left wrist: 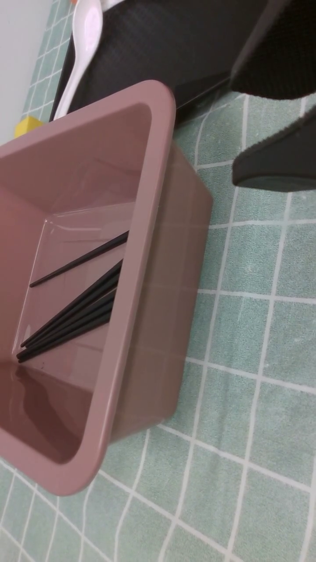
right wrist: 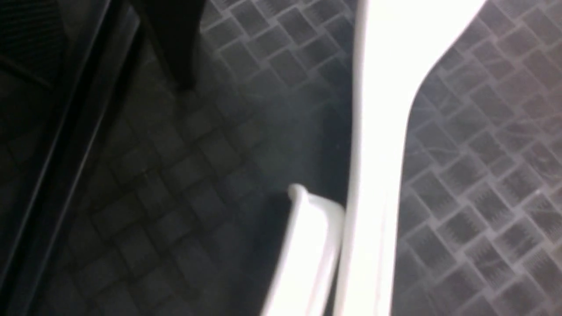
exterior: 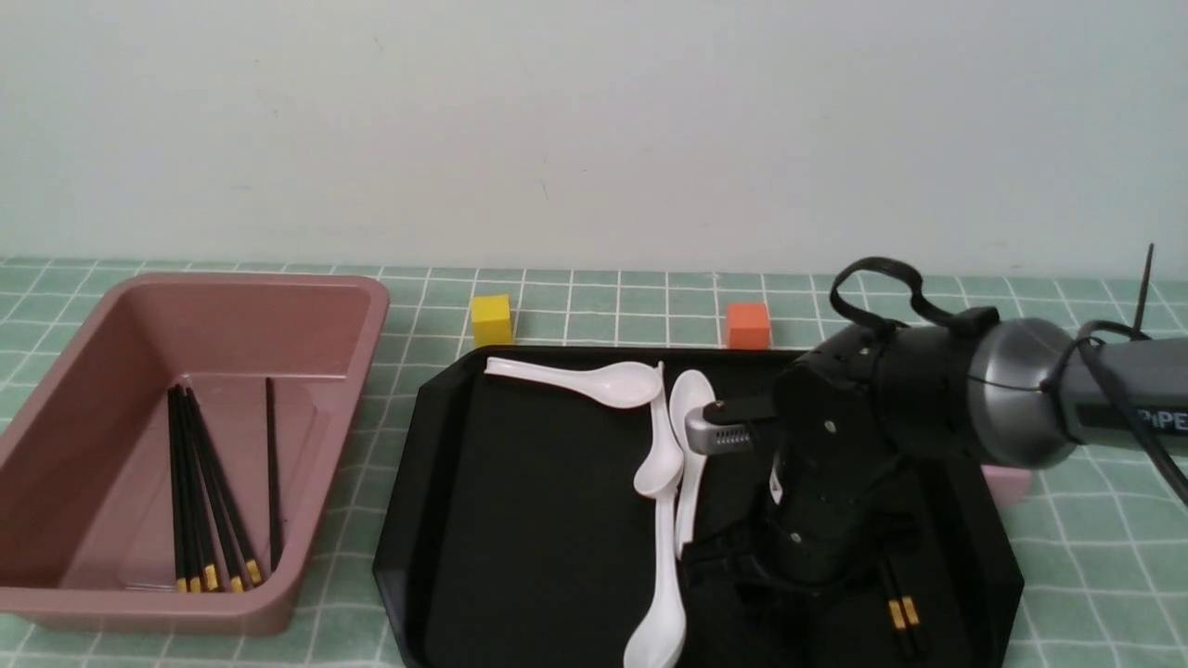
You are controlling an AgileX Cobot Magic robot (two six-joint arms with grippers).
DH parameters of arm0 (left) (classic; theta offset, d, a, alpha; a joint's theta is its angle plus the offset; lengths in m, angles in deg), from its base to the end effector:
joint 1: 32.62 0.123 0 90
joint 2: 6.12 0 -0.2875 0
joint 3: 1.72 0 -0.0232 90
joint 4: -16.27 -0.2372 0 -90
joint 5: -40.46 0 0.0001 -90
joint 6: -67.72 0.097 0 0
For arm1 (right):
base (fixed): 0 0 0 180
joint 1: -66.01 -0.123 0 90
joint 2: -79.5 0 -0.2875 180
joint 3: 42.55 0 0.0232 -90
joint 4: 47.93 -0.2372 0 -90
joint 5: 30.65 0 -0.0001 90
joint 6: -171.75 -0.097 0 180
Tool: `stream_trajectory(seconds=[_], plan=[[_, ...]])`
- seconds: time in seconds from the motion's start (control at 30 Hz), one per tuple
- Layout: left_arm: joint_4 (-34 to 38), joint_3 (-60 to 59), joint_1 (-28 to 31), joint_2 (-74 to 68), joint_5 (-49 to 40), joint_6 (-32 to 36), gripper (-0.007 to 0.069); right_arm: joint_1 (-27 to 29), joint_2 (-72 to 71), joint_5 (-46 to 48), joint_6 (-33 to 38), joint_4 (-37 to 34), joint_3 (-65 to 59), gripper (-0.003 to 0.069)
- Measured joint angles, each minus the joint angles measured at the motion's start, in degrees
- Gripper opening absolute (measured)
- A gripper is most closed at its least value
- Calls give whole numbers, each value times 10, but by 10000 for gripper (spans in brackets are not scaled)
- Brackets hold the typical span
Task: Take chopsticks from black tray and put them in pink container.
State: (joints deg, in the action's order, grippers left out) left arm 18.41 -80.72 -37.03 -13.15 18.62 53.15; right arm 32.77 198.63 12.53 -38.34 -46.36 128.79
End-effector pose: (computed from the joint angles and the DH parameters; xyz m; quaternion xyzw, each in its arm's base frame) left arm 0.0417 -0.0046 0.1679 -0.0814 0.8042 -0.1126 0.5779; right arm 0.2994 0.1940 0.1513 -0.0366 0.9962 0.0327 0.0723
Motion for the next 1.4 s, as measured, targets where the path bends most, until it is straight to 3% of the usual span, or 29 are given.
stream_trajectory(seconds=[0.2, 0.33, 0.4, 0.63, 0.83, 1.0, 1.2, 1.4], plan=[[0, 0, 0, 0, 0, 0, 239, 0, 1, 3, 0, 0, 3, 300], [0, 0, 0, 0, 0, 0, 239, 0, 2, 10, -2, 3, 4, 146], [0, 0, 0, 0, 0, 0, 239, 0, 2, 12, -3, 4, 4, 109], [0, 0, 0, 0, 0, 0, 239, 0, -18, 43, -3, 8, 1, 113], [0, 0, 0, 0, 0, 0, 238, 0, -119, 102, 7, -10, 28, 113], [0, 0, 0, 0, 0, 0, 238, -12, -161, 71, 12, -42, 83, 113], [0, 0, 0, 0, 0, 0, 238, -92, -130, -28, 95, -132, 194, 113], [0, 0, 0, 0, 0, 0, 238, -168, -3, -93, 185, -229, 307, 113]])
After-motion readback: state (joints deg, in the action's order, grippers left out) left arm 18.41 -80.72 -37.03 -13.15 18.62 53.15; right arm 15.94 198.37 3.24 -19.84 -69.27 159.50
